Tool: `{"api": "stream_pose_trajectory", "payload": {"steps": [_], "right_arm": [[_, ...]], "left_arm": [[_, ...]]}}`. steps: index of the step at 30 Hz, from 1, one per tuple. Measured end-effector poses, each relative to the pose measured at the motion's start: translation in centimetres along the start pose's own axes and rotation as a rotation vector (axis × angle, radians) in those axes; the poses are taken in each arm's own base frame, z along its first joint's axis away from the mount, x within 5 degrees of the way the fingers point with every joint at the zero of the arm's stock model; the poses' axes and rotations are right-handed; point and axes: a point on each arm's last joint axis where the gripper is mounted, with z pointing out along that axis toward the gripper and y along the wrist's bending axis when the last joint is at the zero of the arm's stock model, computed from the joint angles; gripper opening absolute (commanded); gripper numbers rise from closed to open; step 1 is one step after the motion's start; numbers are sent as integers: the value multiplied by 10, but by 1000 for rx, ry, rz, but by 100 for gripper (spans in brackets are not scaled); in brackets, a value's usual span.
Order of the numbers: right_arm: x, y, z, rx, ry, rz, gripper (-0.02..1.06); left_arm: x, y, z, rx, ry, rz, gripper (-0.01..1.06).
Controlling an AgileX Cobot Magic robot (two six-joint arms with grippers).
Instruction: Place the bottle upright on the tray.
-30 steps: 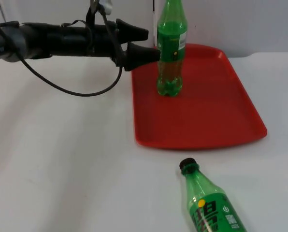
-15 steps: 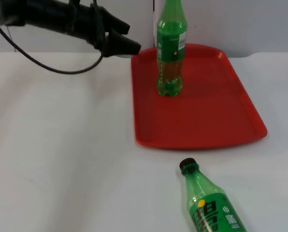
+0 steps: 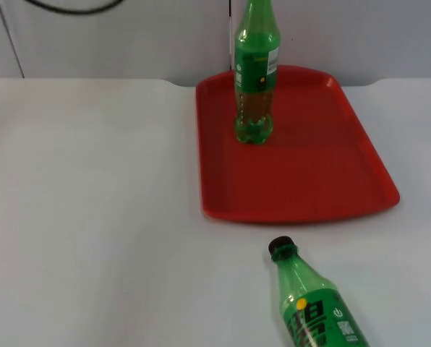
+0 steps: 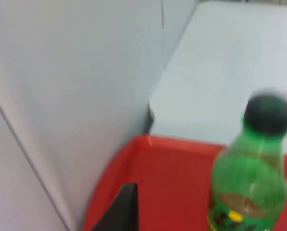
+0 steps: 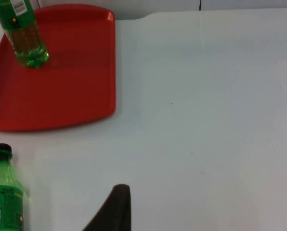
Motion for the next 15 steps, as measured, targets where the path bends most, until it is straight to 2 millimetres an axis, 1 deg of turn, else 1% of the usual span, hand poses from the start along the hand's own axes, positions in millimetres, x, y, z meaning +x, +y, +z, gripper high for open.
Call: {"api": "stream_pose_trajectory", "payload": {"steps": [1,2,6,7,11,12,13,15], "right_arm": [[0,0,0,0,0,0,105],[0,0,0,0,0,0,105],[0,0,0,0,0,0,105],[0,0,0,0,0,0,105],[0,0,0,0,0,-4,105],[0,0,0,0,0,-4,105],[0,0,0,0,0,-4,105],[0,0,0,0,0,-4,105]], "left_arm": [[-13,-2,-9,-14,-10,11,102],[-13,-2,-9,-14,-10,11,102],[-58,-11,-47,-75,-46,61,102],[-58,-11,-47,-75,-46,61,102],[-99,-27,-78,-122,-80,135,102],[-106,-31,-83,-128,-86,149,102],[-106,-31,-83,-128,-86,149,102],[-124,-39,-97,-138,-131,163,102]]}}
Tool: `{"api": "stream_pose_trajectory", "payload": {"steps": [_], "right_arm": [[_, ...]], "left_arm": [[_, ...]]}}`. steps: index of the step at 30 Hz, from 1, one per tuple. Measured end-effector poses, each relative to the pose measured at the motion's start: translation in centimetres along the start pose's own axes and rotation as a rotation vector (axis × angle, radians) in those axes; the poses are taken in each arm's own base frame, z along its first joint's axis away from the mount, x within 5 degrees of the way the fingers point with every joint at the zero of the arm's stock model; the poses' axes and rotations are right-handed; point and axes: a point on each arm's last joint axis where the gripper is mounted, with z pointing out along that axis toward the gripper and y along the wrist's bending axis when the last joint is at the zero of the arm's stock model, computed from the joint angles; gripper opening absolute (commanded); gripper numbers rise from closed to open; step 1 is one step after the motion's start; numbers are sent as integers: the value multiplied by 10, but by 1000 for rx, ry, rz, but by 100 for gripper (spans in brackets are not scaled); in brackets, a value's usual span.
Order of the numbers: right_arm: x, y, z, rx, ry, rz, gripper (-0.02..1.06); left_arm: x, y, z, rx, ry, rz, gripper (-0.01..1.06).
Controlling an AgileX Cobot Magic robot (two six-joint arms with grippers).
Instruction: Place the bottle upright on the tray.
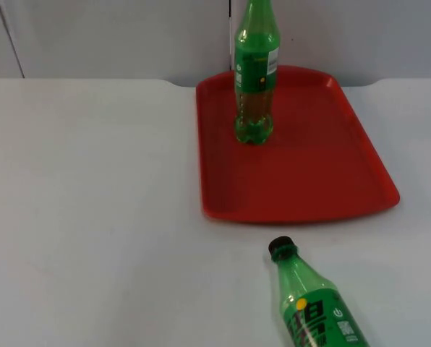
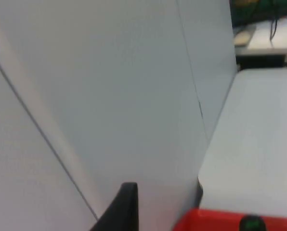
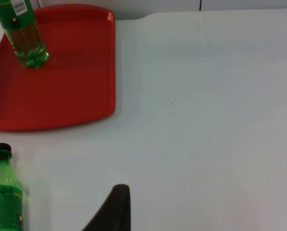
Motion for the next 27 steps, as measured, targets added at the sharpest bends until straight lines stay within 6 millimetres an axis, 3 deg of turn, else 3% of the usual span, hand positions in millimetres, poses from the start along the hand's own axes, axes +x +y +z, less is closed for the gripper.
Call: {"api": "stream_pose_trajectory", "payload": {"steps": [5,8,9,12,17,27], "right_arm": [[0,0,0,0,0,0,105],[0,0,0,0,0,0,105],[0,0,0,0,0,0,105],[0,0,0,0,0,0,105],[0,0,0,0,0,0,105],[0,0,0,0,0,0,105]], "left_arm": [[-14,6,-9,-82,-71,-70,102],[-20,22,-18,-318,-50,-148,102],[-20,22,-18,-318,-50,-148,102],[-26,42,-40,-642,-24,-258,102],[-30,50,-67,-907,32,-374,102],[-17,44,-76,-980,173,-576,102]]}}
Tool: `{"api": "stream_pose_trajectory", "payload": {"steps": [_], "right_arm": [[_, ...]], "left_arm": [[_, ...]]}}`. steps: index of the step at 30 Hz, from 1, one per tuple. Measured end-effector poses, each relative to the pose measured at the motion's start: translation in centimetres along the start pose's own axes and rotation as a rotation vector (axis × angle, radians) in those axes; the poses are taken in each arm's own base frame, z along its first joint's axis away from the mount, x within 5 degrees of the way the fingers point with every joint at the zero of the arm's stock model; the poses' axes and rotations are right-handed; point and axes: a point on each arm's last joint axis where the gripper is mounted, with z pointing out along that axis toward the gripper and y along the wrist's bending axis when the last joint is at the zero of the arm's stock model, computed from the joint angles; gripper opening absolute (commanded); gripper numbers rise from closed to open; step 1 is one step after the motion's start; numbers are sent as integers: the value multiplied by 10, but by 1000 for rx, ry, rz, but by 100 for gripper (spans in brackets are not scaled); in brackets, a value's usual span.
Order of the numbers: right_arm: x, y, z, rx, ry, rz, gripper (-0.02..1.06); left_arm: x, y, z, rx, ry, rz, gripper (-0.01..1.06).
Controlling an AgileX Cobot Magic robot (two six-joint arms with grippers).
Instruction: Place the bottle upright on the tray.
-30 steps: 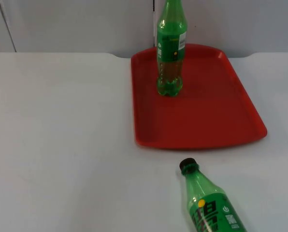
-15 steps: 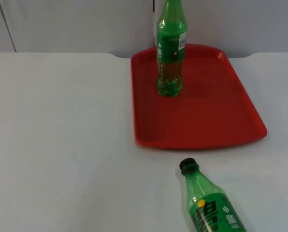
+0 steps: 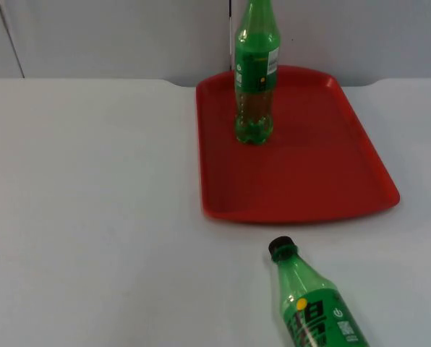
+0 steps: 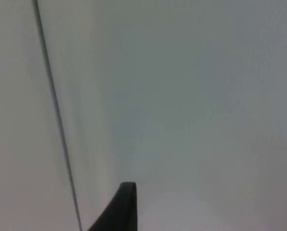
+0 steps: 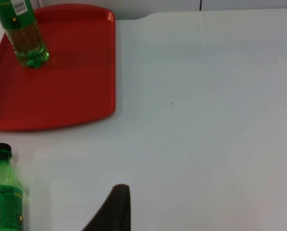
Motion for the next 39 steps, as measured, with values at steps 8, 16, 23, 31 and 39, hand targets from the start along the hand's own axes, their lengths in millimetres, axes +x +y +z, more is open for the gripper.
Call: {"api": "stream_pose_trajectory", "payload": {"steps": [8,16,23,31,39], "right_arm": [[0,0,0,0,0,0,105],[0,0,0,0,0,0,105],[0,0,0,0,0,0,105],[0,0,0,0,0,0,105],[0,0,0,0,0,0,105]], "left_arm": [[1,-2,-14,1,90,0,102],[-10,-22,-40,-24,90,43,102],[-18,-53,-61,-53,73,67,102],[-8,-59,-84,-39,79,39,102],[32,-53,-118,-35,81,74,102]]}}
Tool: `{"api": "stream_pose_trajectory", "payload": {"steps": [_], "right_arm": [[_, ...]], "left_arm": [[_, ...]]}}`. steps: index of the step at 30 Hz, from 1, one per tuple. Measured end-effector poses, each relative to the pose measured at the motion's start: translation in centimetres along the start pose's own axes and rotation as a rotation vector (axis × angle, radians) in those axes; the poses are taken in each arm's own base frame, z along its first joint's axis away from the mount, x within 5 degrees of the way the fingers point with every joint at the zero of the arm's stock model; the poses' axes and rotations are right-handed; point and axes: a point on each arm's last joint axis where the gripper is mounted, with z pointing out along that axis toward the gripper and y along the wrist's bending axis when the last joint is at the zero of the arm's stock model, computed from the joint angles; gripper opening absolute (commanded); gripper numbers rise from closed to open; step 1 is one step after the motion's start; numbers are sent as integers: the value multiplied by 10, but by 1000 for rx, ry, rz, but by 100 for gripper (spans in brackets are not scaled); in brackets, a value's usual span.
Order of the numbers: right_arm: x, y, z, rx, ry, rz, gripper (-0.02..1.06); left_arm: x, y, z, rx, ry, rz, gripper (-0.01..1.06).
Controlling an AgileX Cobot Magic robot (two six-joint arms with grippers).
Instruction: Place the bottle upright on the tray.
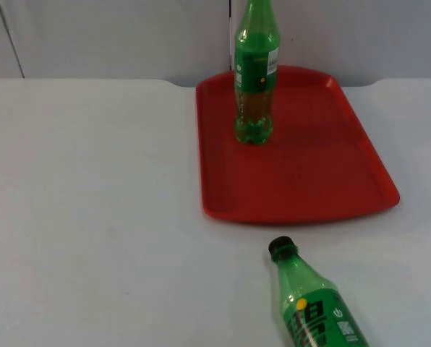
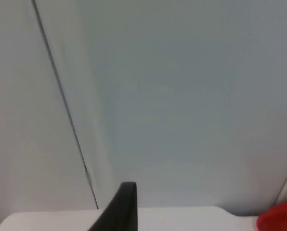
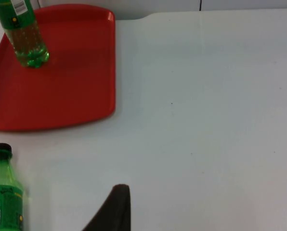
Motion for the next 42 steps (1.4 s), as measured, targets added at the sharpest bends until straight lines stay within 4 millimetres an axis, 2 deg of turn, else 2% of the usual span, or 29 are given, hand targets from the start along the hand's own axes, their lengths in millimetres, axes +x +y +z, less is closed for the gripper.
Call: {"api": "stream_pose_trajectory", "payload": {"steps": [2,4,6,7,11,15,19,24,25,30,31,36,42], "right_arm": [[0,0,0,0,0,0,105],[0,0,0,0,0,0,105],[0,0,0,0,0,0,105],[0,0,0,0,0,0,105],[0,0,0,0,0,0,105],[0,0,0,0,0,0,105],[0,0,0,0,0,0,105],[0,0,0,0,0,0,105],[0,0,0,0,0,0,105],[0,0,0,0,0,0,105],[0,0,0,0,0,0,105],[0,0,0,0,0,4,105],[0,0,0,0,0,4,105]], "left_arm": [[5,1,-7,4,-13,2,102],[20,2,-16,10,-17,8,102],[29,3,-33,17,-51,9,102],[29,3,-33,17,-51,9,102],[48,6,-62,28,-92,9,102],[58,7,-76,36,-88,-5,102],[72,7,-87,46,-58,-16,102],[102,8,-95,62,-4,-30,102],[102,8,-95,62,-4,-30,102],[129,8,-109,80,18,-26,102],[129,8,-109,80,18,-26,102],[163,6,-126,138,28,26,102],[184,6,-141,160,8,26,102]]}}
